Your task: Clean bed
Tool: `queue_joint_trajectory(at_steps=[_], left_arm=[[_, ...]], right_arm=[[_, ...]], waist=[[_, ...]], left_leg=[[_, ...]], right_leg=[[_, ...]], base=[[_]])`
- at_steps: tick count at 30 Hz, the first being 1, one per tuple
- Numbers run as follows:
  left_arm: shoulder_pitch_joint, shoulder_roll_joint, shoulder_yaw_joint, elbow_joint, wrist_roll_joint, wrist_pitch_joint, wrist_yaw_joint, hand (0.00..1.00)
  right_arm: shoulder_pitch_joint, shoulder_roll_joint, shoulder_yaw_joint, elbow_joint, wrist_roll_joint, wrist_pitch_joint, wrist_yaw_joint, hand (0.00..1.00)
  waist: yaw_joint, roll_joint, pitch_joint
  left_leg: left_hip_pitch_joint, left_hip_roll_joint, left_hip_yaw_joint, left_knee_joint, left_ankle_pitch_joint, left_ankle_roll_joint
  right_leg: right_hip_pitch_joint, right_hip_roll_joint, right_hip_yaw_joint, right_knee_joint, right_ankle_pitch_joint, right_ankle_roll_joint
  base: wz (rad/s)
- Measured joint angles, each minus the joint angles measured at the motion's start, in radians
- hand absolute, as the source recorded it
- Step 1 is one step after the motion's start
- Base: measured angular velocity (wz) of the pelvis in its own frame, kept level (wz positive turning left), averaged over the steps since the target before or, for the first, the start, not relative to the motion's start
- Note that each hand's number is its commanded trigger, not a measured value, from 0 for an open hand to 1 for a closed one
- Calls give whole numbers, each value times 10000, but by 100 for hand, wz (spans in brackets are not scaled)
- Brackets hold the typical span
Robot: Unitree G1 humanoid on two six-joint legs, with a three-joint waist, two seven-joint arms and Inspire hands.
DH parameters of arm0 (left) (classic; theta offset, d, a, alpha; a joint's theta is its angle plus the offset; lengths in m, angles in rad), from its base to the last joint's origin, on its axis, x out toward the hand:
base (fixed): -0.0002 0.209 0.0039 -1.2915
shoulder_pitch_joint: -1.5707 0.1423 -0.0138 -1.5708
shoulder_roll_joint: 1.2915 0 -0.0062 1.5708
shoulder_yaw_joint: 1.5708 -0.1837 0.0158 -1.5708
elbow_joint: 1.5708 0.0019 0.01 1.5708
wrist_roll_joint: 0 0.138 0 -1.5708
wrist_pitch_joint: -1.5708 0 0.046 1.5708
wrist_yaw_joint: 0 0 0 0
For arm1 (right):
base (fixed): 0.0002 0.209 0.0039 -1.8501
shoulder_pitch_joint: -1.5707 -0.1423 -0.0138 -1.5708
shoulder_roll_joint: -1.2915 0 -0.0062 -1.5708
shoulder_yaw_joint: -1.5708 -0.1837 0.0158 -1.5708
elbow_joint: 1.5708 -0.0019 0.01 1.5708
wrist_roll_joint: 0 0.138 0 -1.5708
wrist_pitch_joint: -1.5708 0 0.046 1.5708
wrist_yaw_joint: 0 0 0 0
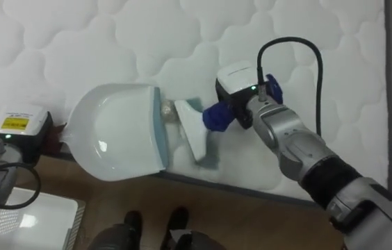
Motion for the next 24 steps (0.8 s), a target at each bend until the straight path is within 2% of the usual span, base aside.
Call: queue_joint_trajectory(at_steps=[4, 8, 13, 15, 18, 24], left_arm=[[1, -23, 0, 96, 16, 140, -3, 100], [1, -212, 18, 238, 308, 366, -23, 100], [-8, -332, 55, 258, 506, 531, -311, 100], [-10, -393, 52, 290, 505, 650, -661, 100], [-22, -394, 56, 294, 505, 732, -1143, 100], [-24, -395, 56, 291, 505, 792, -1643, 100]], right_arm=[[11, 95, -185, 29, 478, 0, 128, 100], [80, 164, -215, 71, 647, -15, 209, 100], [230, 562, -493, 261, 660, -15, 259, 100], [237, 840, -614, 585, 687, -19, 286, 100], [275, 1033, -628, 763, 696, -18, 327, 100], [289, 1084, -682, 1037, 1041, -13, 327, 100]], waist=[[5, 76, -10], [12, 321, -20], [3, 587, -11], [-62, 660, -43], [-126, 681, -47], [-140, 718, -64]], left_leg=[[17, 1, 0, -5, 8, -9], [36, -14, -22, 16, 16, -10], [78, -49, 13, 11, 16, -10], [161, -122, 32, 14, 20, -16], [279, -183, 79, -56, 24, -24], [326, -202, 92, -92, 32, -37]], right_leg=[[5, -1, -2, 13, 1, -11], [39, -1, 2, 16, -6, -13], [-18, -62, 33, 186, -115, -22], [-56, -165, 58, 406, -254, -23], [-62, -252, 136, 624, -384, -30], [-76, -281, 160, 691, -430, -44]], base=[[0], [0], [0], [4], [1], [0]])
